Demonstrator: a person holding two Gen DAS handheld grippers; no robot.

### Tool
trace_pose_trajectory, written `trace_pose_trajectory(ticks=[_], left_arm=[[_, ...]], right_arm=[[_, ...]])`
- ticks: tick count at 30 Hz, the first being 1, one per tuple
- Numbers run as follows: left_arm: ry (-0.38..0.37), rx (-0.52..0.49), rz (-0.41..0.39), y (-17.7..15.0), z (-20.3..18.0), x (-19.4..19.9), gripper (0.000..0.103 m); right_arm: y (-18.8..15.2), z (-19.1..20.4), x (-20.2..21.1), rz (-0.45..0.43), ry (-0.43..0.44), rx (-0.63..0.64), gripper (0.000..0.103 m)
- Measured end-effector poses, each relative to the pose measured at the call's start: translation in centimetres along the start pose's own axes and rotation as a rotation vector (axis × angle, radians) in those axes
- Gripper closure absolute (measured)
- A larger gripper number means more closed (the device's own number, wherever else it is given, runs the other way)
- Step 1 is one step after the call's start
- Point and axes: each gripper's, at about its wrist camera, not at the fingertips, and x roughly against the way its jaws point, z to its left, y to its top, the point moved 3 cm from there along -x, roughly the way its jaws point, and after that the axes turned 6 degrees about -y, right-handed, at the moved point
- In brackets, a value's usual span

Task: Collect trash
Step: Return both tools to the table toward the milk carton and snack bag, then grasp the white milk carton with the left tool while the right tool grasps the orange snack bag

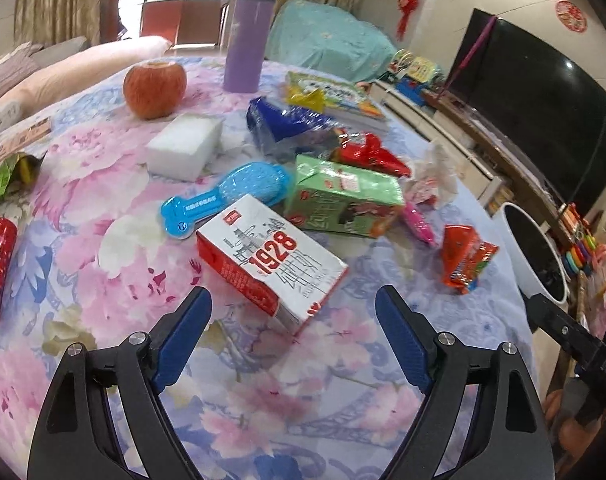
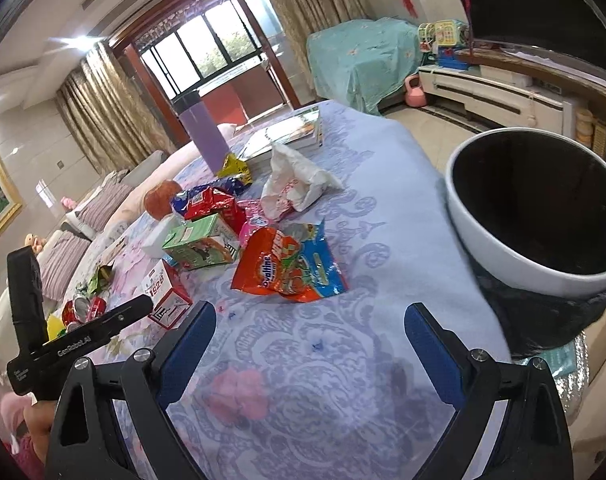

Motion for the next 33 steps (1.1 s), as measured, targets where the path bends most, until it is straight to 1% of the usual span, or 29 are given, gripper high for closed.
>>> trace_pose_trajectory(ticks=[5,9,13,14,15,16,17,18,19,21,22,24,30,33], left_arm=[[0.032,0.018,0.017,0.7,-0.1,-1.4,0.015],[0.096,0.029,0.031,1.5,0.1,-3.0,0.014],[0.114,0.036,0.050,1.6,0.8,-4.2,0.014],[0.109,0.036,0.054,1.6,1.0,-4.3,0.018],[0.097,0.034,0.053,1.5,1.1,-4.4,0.024],[0.088,0.028,0.050,1.4,1.2,-4.3,0.027],[0.083,0.023,0.048,1.5,1.2,-4.2,0.031],[0.073,0.016,0.045,1.5,1.2,-4.1,0.035],[0.064,0.007,0.044,1.4,1.2,-3.9,0.037],[0.054,-0.021,0.037,1.3,1.1,-3.4,0.045],[0.047,-0.029,0.035,1.2,1.1,-3.2,0.047],[0.030,-0.046,0.032,0.9,1.0,-2.6,0.053],[-0.005,-0.077,0.021,-0.1,0.3,-1.0,0.054],[-0.026,-0.117,0.008,-0.6,-0.9,-0.1,0.054]], right_arm=[[0.5,0.8,-1.7,0.028,0.021,0.019,0.007],[1.1,1.3,-3.5,0.045,0.028,0.031,0.007],[1.7,1.5,-5.2,0.059,0.025,0.039,0.007],[1.7,1.5,-5.5,0.065,0.019,0.041,0.008],[1.7,1.5,-5.9,0.075,0.008,0.045,0.011],[1.8,1.5,-6.2,0.081,0.004,0.047,0.021],[1.7,1.5,-6.5,0.089,0.004,0.049,0.039],[1.6,1.4,-6.7,0.100,0.001,0.050,0.050],[1.5,1.4,-6.8,0.106,-0.004,0.051,0.068],[1.5,1.2,-6.6,0.104,0.012,0.046,0.078],[1.4,1.2,-6.3,0.095,0.018,0.046,0.087],[1.2,1.2,-5.8,0.089,0.015,0.048,0.087],[0.5,1.1,-4.2,0.075,0.031,0.039,0.088],[0.3,0.9,-3.2,0.064,0.032,0.031,0.088]])
